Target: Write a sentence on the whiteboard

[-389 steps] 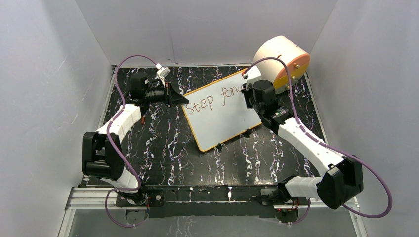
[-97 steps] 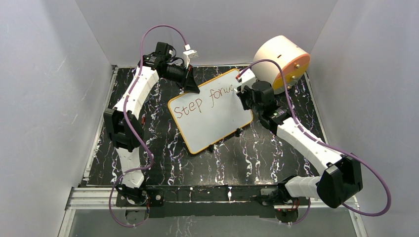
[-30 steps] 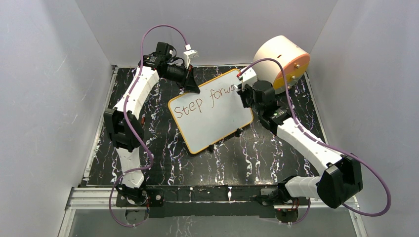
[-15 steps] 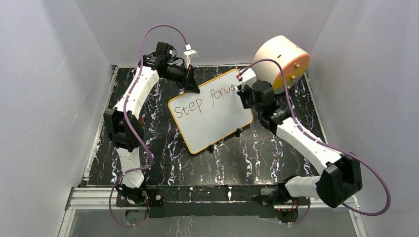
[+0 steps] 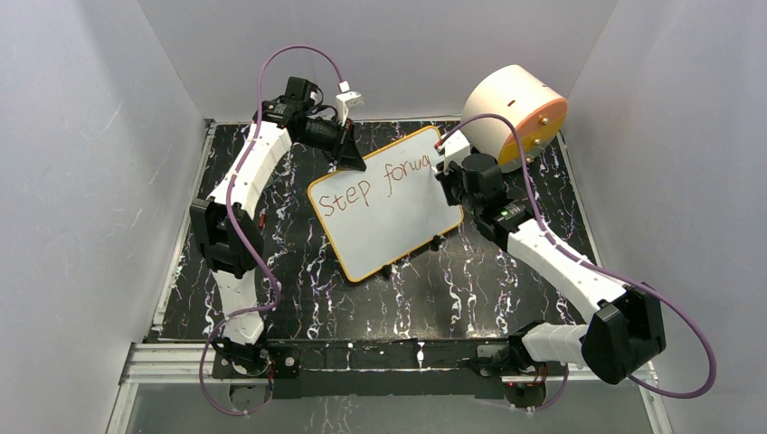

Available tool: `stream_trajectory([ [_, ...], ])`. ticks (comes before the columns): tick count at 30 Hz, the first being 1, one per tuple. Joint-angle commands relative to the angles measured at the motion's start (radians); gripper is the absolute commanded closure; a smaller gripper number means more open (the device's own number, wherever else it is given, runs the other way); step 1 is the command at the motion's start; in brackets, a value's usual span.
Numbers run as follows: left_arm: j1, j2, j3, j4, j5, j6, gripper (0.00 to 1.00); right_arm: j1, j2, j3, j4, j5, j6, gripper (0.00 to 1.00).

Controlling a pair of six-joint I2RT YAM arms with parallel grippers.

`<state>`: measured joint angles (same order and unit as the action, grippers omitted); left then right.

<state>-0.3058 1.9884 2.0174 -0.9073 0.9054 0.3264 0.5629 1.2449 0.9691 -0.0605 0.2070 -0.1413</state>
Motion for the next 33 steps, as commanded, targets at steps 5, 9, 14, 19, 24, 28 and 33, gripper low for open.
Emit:
stream_trajectory([
  [5, -0.046, 0.002, -0.028, -0.070, -0.027, 0.099, 1.00, -0.003, -0.007, 0.025, 0.083, -0.012, 0.011, 1.00],
  [9, -0.049, 0.005, -0.029, -0.073, -0.026, 0.101, 1.00, -0.006, 0.009, 0.044, 0.110, -0.003, 0.003, 1.00],
  [14, -0.052, 0.002, -0.029, -0.076, -0.026, 0.106, 1.00, -0.006, 0.022, 0.061, 0.129, 0.002, -0.005, 1.00],
  [19, -0.053, 0.001, -0.031, -0.076, -0.028, 0.108, 1.00, -0.006, 0.036, 0.072, 0.140, 0.011, -0.010, 1.00],
  [24, -0.053, 0.002, -0.030, -0.076, -0.032, 0.109, 1.00, -0.011, 0.045, 0.078, 0.149, 0.020, -0.009, 1.00],
  [28, -0.054, 0.001, -0.031, -0.074, -0.041, 0.106, 1.00, -0.012, 0.044, 0.081, 0.130, 0.038, -0.005, 1.00],
  [33, -0.053, 0.005, -0.029, -0.065, -0.059, 0.093, 1.00, -0.014, 0.014, 0.063, 0.118, 0.035, -0.002, 1.00],
])
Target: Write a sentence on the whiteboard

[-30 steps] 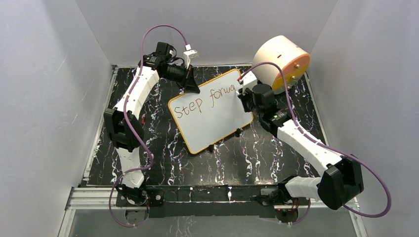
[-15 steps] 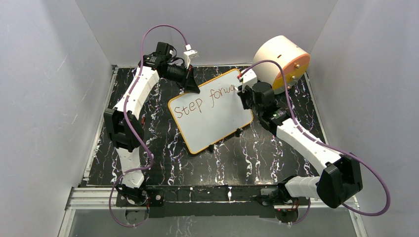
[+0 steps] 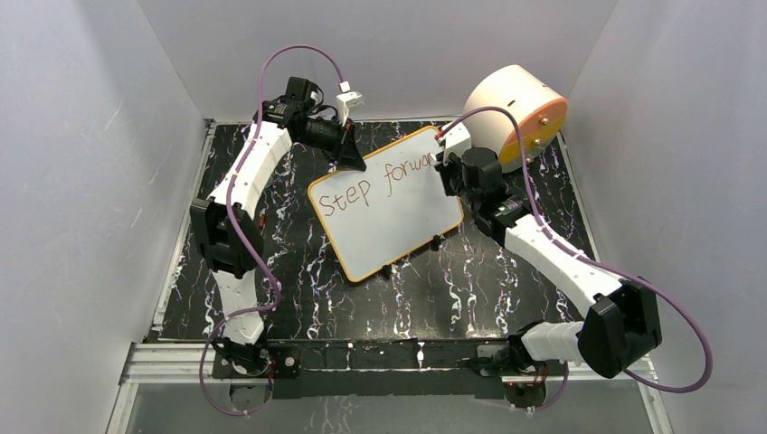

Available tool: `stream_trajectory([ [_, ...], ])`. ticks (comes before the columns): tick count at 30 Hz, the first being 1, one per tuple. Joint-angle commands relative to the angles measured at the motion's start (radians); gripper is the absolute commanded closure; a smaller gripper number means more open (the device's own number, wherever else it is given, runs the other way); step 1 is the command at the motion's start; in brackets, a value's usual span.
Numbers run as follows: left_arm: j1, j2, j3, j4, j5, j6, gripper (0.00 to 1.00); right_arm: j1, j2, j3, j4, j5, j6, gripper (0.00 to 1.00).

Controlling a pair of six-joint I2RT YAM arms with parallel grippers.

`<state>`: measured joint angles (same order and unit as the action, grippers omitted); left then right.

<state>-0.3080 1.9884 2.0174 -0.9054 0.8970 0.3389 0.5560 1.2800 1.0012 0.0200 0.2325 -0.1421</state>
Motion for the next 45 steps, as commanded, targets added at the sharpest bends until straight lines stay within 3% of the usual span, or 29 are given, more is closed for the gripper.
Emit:
stream_trajectory([
  [1, -0.051, 0.005, -0.031, -0.064, -0.054, 0.076, 1.00, -0.007, -0.031, 0.031, 0.034, 0.002, -0.001, 1.00],
  [16, -0.051, 0.007, -0.033, -0.055, -0.072, 0.066, 1.00, -0.019, -0.061, 0.023, -0.046, -0.003, -0.003, 1.00],
  [45, -0.060, 0.012, -0.036, -0.069, -0.054, 0.086, 1.00, -0.038, 0.002, 0.063, 0.019, -0.057, 0.003, 1.00],
])
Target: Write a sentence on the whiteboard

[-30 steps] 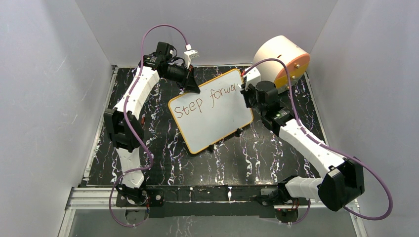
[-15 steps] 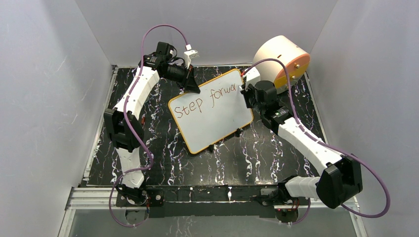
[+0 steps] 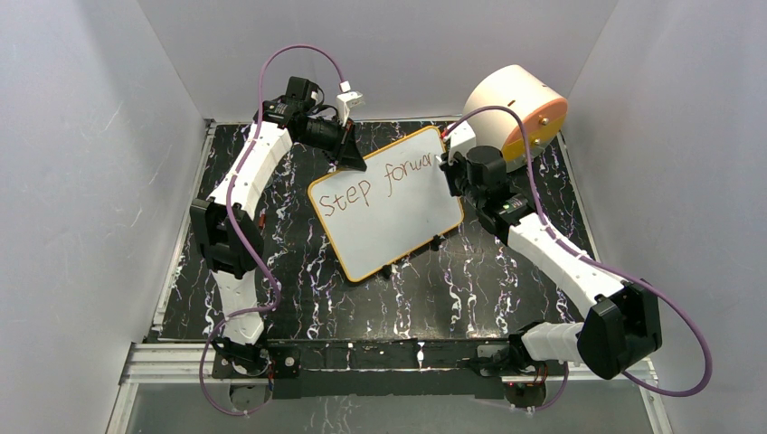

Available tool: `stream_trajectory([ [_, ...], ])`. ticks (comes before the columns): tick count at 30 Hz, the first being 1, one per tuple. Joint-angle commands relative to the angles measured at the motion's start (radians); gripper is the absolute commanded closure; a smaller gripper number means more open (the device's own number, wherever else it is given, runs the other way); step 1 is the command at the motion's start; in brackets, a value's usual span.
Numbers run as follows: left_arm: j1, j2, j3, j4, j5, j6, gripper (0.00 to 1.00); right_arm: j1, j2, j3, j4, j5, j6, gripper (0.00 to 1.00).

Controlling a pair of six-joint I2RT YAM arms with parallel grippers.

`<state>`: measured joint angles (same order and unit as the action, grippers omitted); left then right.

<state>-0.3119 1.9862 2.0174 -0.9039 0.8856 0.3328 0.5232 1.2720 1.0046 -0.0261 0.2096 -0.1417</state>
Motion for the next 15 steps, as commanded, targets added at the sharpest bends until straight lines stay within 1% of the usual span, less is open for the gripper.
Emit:
stream_trajectory([
  [1, -0.056, 0.015, -0.035, -0.070, -0.043, 0.092, 1.00, -0.003, 0.008, 0.060, 0.067, -0.038, 0.002, 1.00],
  [11, -0.058, 0.015, -0.034, -0.072, -0.047, 0.092, 1.00, -0.003, 0.010, 0.055, 0.028, -0.082, 0.007, 1.00],
  [15, -0.058, 0.017, -0.032, -0.071, -0.047, 0.092, 1.00, -0.004, 0.003, 0.041, -0.021, -0.080, 0.013, 1.00],
])
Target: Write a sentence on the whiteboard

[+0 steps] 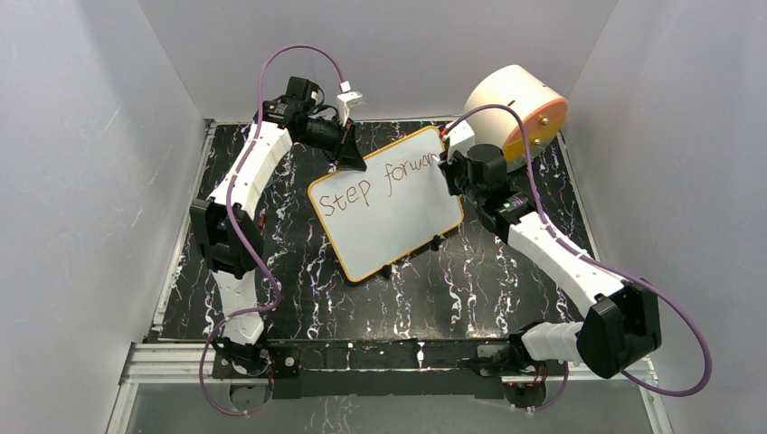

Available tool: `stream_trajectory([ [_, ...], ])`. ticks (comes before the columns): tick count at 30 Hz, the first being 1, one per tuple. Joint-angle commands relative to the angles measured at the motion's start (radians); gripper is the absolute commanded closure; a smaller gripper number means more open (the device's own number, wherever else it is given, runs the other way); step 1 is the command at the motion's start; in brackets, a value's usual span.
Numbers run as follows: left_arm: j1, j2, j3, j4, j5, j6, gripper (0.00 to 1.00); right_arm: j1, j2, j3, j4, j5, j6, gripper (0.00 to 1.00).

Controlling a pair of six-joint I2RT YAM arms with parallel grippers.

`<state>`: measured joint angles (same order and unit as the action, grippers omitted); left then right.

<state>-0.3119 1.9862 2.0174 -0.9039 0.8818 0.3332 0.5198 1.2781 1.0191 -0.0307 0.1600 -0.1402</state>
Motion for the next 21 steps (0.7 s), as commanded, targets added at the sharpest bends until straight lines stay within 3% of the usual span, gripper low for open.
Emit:
stream_trajectory([
  [1, -0.058, 0.016, -0.032, -0.072, -0.043, 0.092, 1.00, 0.000, -0.005, 0.021, -0.024, -0.026, 0.014, 1.00],
  [21, -0.059, 0.021, -0.031, -0.072, -0.035, 0.092, 1.00, -0.003, -0.020, -0.012, -0.056, 0.045, 0.021, 1.00],
])
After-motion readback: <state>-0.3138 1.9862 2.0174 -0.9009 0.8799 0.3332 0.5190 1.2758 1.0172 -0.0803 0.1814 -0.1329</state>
